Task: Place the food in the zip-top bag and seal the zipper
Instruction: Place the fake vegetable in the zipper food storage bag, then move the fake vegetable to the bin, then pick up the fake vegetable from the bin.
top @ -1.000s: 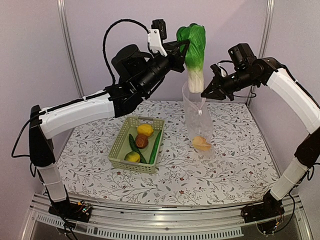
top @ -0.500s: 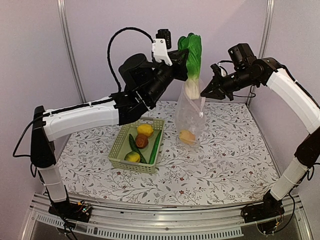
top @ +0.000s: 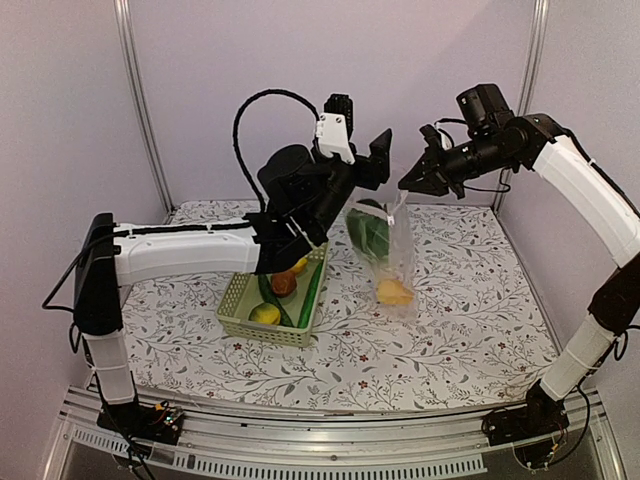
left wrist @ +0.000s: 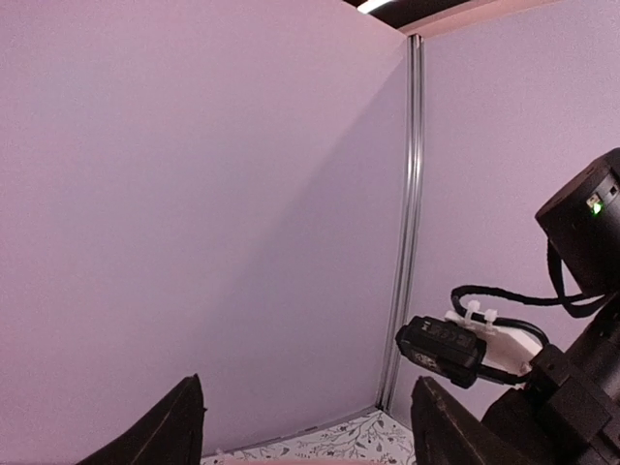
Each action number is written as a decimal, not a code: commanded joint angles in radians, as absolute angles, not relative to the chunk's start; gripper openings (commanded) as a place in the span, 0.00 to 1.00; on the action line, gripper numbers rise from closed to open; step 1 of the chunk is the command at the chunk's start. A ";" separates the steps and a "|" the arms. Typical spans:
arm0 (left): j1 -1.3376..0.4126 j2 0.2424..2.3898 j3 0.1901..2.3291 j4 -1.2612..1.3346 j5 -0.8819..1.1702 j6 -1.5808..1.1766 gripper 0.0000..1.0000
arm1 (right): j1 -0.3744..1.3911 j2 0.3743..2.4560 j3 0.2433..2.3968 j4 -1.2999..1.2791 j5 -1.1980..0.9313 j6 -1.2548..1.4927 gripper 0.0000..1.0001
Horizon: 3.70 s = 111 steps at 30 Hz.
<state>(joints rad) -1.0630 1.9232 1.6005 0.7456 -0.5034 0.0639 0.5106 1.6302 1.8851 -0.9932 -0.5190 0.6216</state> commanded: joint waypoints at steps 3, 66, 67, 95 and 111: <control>-1.076 1.850 1.667 0.692 -0.488 0.062 0.77 | 0.504 1.649 1.883 -0.963 -0.537 0.621 0.00; -0.653 1.982 1.589 -0.890 -0.097 -0.477 0.75 | 0.460 1.558 1.788 -0.934 -0.469 0.482 0.00; -0.649 1.993 1.598 -0.894 -0.094 -0.473 0.75 | 0.461 1.558 1.789 -0.934 -0.471 0.482 0.00; -0.511 2.055 1.627 -0.880 -0.065 -0.672 0.57 | 0.459 1.546 1.752 -0.922 -0.472 0.483 0.00; -0.514 2.128 1.663 -0.911 -0.128 -0.852 0.48 | 0.441 1.547 1.728 -0.903 -0.491 0.461 0.00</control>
